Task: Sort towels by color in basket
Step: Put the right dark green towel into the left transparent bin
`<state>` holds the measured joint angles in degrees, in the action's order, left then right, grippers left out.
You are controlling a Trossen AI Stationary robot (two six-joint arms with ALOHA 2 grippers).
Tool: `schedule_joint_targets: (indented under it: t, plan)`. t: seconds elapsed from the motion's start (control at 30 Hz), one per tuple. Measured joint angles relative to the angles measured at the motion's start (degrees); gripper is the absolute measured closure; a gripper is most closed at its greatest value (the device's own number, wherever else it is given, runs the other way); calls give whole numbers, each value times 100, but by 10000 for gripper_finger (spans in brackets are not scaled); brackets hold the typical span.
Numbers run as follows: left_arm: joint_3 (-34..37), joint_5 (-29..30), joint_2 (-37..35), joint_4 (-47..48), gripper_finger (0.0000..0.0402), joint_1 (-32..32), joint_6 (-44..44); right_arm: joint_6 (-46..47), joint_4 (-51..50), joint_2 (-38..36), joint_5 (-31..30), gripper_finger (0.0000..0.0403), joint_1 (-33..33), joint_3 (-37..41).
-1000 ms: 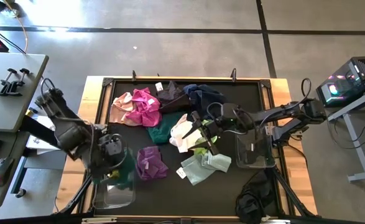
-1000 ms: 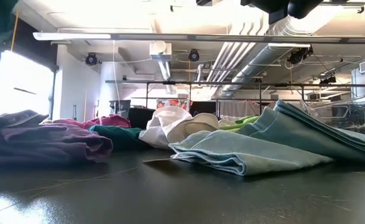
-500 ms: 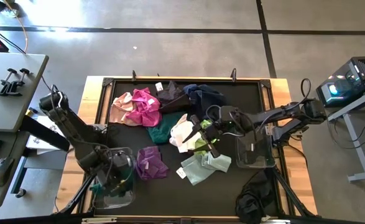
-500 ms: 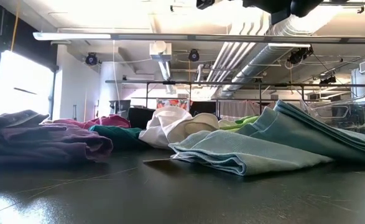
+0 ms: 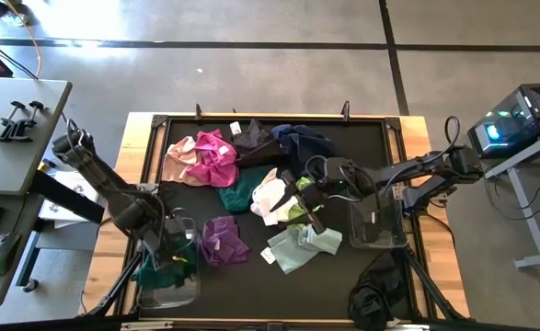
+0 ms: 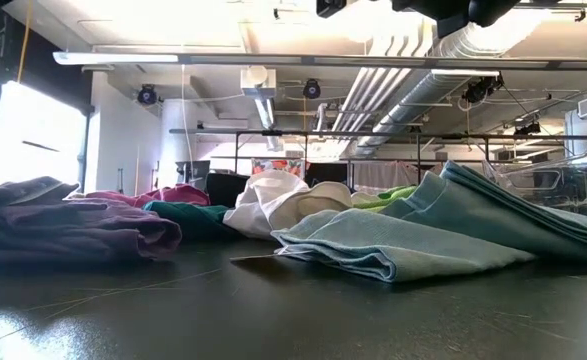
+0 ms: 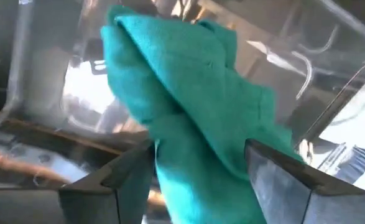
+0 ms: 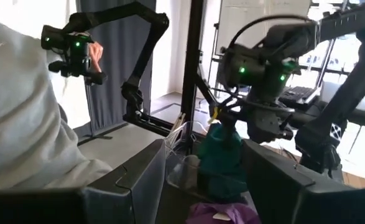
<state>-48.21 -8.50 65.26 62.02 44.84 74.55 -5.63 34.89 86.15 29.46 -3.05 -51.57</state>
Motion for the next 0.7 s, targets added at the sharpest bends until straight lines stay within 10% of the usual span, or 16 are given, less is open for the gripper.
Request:
schedule_joint_targets:
  t: [0.23,0.7]
  plan:
    - [-378,982,-158,1545,174,-68,-684,234,-5,44,-785,199,-212,2]
    - [-417,3016,-154,1416,176,-175,-2185,126,44,136,-1715,199,-806,2]
